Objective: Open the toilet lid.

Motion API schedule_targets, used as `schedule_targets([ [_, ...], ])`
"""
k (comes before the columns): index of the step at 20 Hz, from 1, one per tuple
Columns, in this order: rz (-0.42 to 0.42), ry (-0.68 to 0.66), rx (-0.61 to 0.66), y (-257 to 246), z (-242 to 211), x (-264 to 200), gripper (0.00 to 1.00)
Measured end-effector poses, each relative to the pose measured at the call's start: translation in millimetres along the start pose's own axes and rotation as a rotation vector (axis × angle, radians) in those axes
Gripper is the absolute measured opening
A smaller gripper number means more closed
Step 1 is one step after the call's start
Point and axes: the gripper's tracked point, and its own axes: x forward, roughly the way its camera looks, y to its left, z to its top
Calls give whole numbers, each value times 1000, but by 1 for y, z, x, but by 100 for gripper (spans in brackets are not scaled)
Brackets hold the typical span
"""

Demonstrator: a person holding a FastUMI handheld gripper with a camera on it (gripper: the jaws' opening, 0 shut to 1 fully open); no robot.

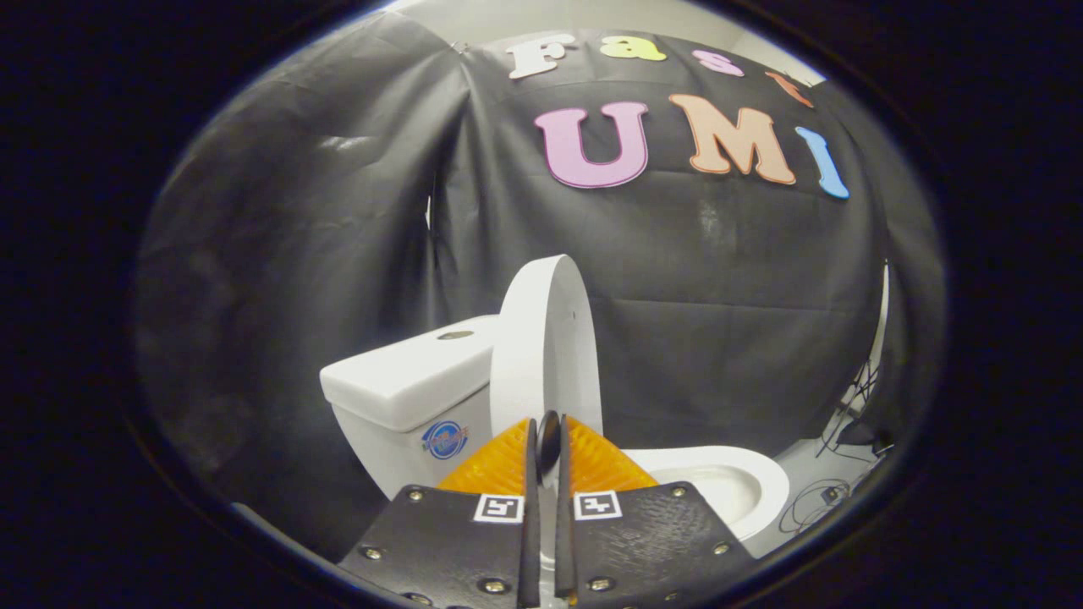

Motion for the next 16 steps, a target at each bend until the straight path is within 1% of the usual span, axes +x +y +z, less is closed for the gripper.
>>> schedule_targets([
  [1,7,4,8,2,0,0,7],
  [2,9,2,9,1,1,0,11],
  [3,17,8,6,3,0,2,11],
  [6,34,10,29,2,1,-2,17],
  [7,31,15,39,-1,0,-2,17],
  [9,38,19,50,-2,2,-6,25],
  [10,40,19,50,-4,4,-7,32],
  [11,44,18,48,-6,4,-9,36],
  [14,41,19,40,-12,6,-14,42],
  [15,44,17,41,-14,6,-14,45],
  [16,53,20,45,-14,6,-16,50],
])
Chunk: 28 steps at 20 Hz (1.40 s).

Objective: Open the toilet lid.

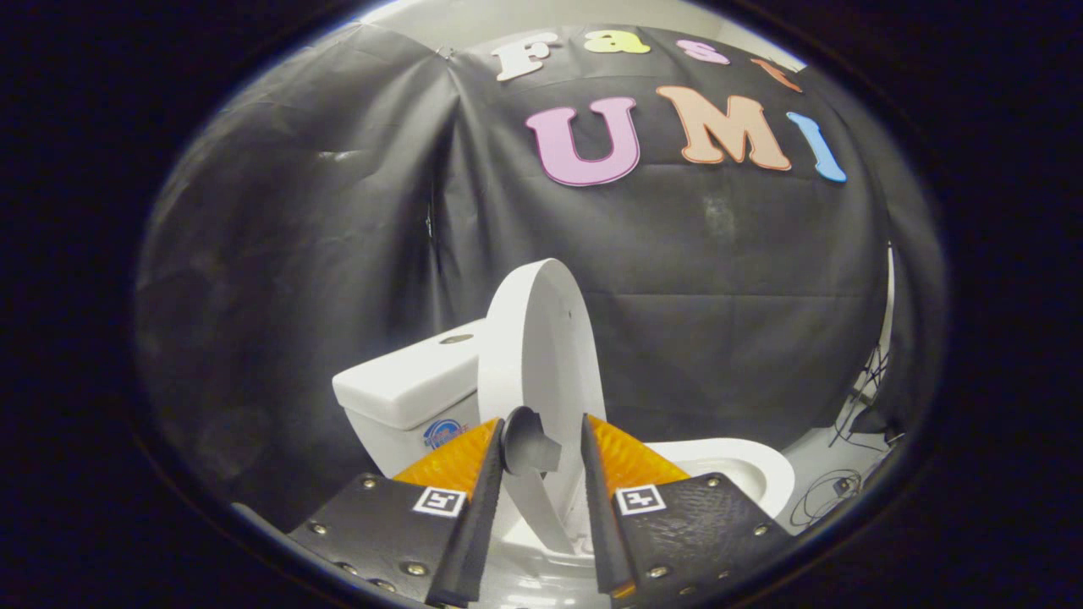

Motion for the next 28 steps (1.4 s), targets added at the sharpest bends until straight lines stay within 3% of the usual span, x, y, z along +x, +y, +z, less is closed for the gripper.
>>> schedule_targets([
  [5,-8,6,3,-8,1,-5,59],
  [7,3,7,3,-9,2,-8,69],
  [15,15,-1,-9,-20,10,-23,90],
  [17,-16,-13,-15,-33,17,-27,95],
  [28,-57,-53,35,-82,38,-49,98],
])
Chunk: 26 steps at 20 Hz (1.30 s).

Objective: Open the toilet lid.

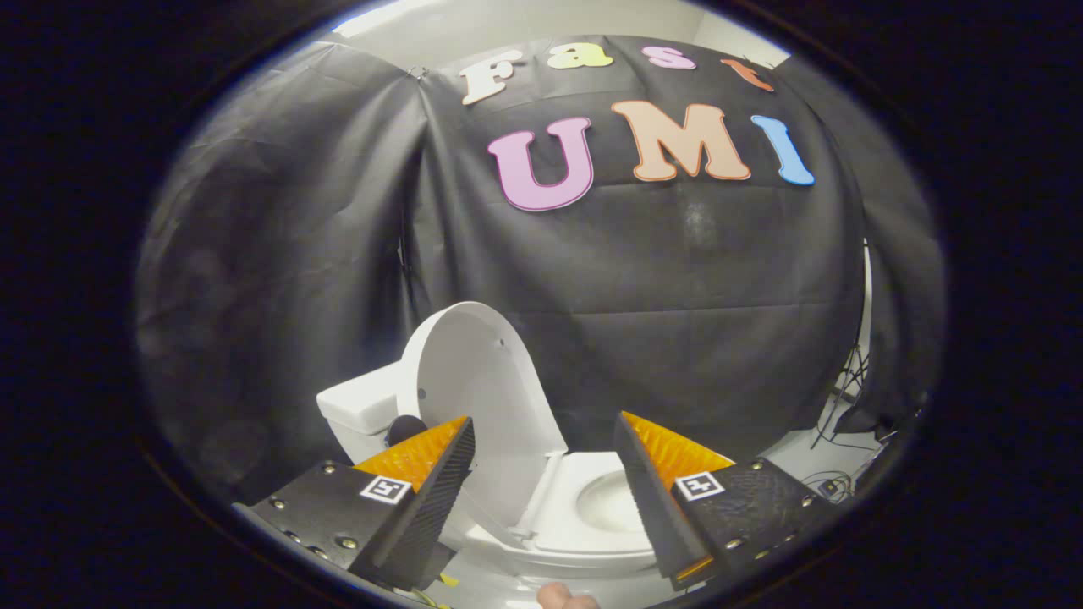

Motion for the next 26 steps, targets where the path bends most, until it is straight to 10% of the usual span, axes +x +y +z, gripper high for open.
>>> schedule_targets([
  [26,-212,-28,-71,-176,14,-67,100],
])
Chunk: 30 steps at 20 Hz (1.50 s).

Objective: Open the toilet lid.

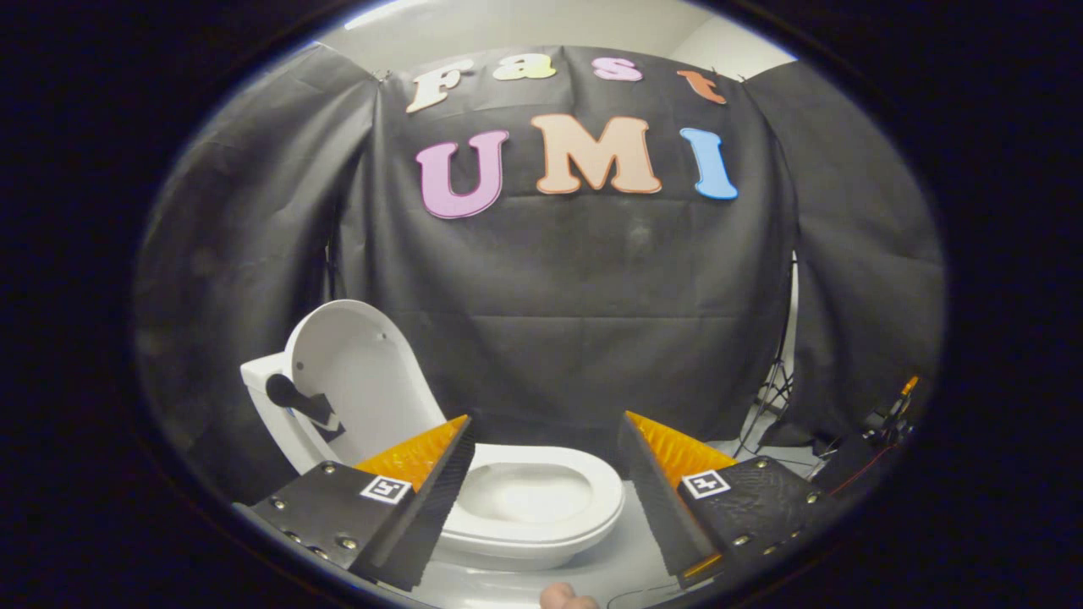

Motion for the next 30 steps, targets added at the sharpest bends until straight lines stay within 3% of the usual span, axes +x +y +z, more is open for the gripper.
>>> schedule_targets([
  [5,-55,-35,-22,-38,9,-10,100],
  [10,-54,-48,-29,-65,15,-16,100],
  [15,-79,-18,-103,-96,-7,-18,100],
  [24,-68,-11,34,-85,-10,-5,100],
  [30,-43,-4,14,-72,-11,-4,100],
])
